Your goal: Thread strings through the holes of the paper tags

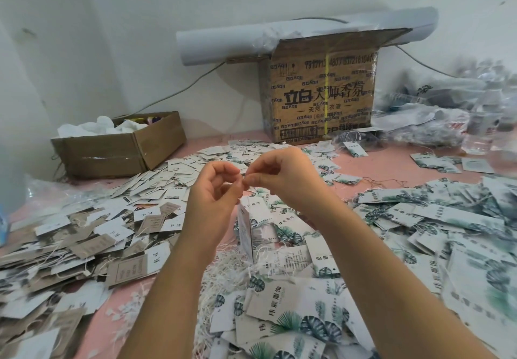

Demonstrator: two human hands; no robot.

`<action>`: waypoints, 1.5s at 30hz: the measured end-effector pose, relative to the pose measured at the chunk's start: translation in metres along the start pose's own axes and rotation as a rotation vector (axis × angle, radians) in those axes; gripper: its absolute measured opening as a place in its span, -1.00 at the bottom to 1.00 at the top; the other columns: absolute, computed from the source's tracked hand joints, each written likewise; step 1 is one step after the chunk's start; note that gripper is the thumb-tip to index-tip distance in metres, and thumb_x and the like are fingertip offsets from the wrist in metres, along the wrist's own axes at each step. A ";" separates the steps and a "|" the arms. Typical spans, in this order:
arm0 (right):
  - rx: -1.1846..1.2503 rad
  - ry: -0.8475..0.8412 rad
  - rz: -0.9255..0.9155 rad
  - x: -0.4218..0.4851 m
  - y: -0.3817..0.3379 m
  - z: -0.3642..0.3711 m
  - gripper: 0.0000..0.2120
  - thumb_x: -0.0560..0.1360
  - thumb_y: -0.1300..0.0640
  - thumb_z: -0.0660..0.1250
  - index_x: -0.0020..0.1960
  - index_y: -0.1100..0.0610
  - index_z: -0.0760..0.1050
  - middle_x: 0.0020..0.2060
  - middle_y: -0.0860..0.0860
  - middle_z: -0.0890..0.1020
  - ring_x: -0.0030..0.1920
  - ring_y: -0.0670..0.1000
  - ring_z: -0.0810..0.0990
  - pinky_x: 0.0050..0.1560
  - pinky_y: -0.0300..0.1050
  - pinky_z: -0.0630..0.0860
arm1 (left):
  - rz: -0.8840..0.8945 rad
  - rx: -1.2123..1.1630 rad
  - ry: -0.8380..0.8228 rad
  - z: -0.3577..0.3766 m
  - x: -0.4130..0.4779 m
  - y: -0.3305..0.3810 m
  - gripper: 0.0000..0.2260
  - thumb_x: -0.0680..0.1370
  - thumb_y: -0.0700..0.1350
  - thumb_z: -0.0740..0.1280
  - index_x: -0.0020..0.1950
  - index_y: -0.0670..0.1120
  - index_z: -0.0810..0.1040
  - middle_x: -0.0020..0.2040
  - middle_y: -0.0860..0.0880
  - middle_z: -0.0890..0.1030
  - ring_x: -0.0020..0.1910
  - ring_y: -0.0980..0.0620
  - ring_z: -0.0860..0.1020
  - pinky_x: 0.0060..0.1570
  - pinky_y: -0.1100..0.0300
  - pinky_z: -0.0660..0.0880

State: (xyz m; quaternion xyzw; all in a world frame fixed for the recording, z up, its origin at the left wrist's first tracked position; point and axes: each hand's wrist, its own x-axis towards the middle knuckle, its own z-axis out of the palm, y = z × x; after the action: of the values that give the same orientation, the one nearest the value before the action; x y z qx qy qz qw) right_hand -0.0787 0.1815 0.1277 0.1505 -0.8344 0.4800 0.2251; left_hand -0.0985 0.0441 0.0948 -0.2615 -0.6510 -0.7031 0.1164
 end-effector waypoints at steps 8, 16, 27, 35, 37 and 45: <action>0.015 -0.053 0.002 0.000 -0.004 -0.003 -0.84 0.43 0.25 0.41 -0.32 0.11 0.56 -0.52 -0.16 0.53 -0.46 -0.16 0.44 -0.38 -0.19 0.48 | 0.069 0.078 -0.030 0.001 -0.001 0.001 -0.76 0.48 -0.31 0.36 -0.09 0.03 0.44 -0.26 0.06 0.65 -0.25 0.13 0.59 -0.21 0.32 0.51; 0.115 -0.014 0.038 -0.001 -0.005 0.001 -0.91 0.43 0.29 0.40 -0.24 0.18 0.58 -0.40 -0.03 0.59 -0.49 -0.25 0.44 -0.41 -0.35 0.45 | 0.119 0.123 0.063 0.001 0.000 0.001 -0.76 0.48 -0.30 0.37 -0.10 0.05 0.46 -0.22 0.02 0.59 -0.30 0.21 0.52 -0.24 0.37 0.47; 0.247 0.041 0.055 -0.002 -0.002 0.004 -0.93 0.39 0.35 0.42 -0.13 0.28 0.57 -0.31 0.26 0.64 -0.45 -0.07 0.53 -0.43 -0.27 0.51 | 0.189 0.221 0.085 0.002 -0.001 0.004 -0.73 0.50 -0.35 0.33 -0.11 0.03 0.43 -0.20 0.03 0.57 -0.26 0.19 0.55 -0.23 0.39 0.47; 0.206 0.035 0.032 -0.001 -0.003 0.005 -0.90 0.38 0.35 0.43 -0.24 0.20 0.56 -0.40 0.07 0.59 -0.41 -0.06 0.52 -0.38 -0.22 0.52 | 0.177 0.225 0.045 -0.002 0.000 0.002 -0.73 0.50 -0.33 0.35 -0.11 0.06 0.44 -0.21 0.10 0.59 -0.26 0.21 0.53 -0.23 0.37 0.47; 0.188 0.039 0.023 -0.001 -0.003 0.005 -0.88 0.38 0.34 0.43 -0.27 0.17 0.56 -0.41 0.02 0.59 -0.42 -0.11 0.52 -0.38 -0.26 0.53 | 0.177 0.232 0.037 -0.003 0.000 0.002 -0.74 0.50 -0.31 0.35 -0.11 0.06 0.43 -0.23 0.18 0.58 -0.27 0.26 0.51 -0.25 0.40 0.46; 0.399 -0.013 0.083 0.000 -0.001 0.006 -0.79 0.45 0.47 0.28 -0.13 0.21 0.58 -0.39 0.08 0.58 -0.44 -0.14 0.56 -0.35 -0.28 0.56 | 0.192 0.158 0.074 -0.003 -0.001 0.005 -0.80 0.50 -0.28 0.36 -0.13 0.02 0.45 -0.26 0.13 0.58 -0.29 0.22 0.51 -0.25 0.35 0.49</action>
State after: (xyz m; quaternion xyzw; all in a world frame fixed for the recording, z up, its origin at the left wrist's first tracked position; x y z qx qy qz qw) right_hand -0.0794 0.1754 0.1258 0.1608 -0.7295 0.6438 0.1657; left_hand -0.0956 0.0407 0.0988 -0.2867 -0.6717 -0.6442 0.2273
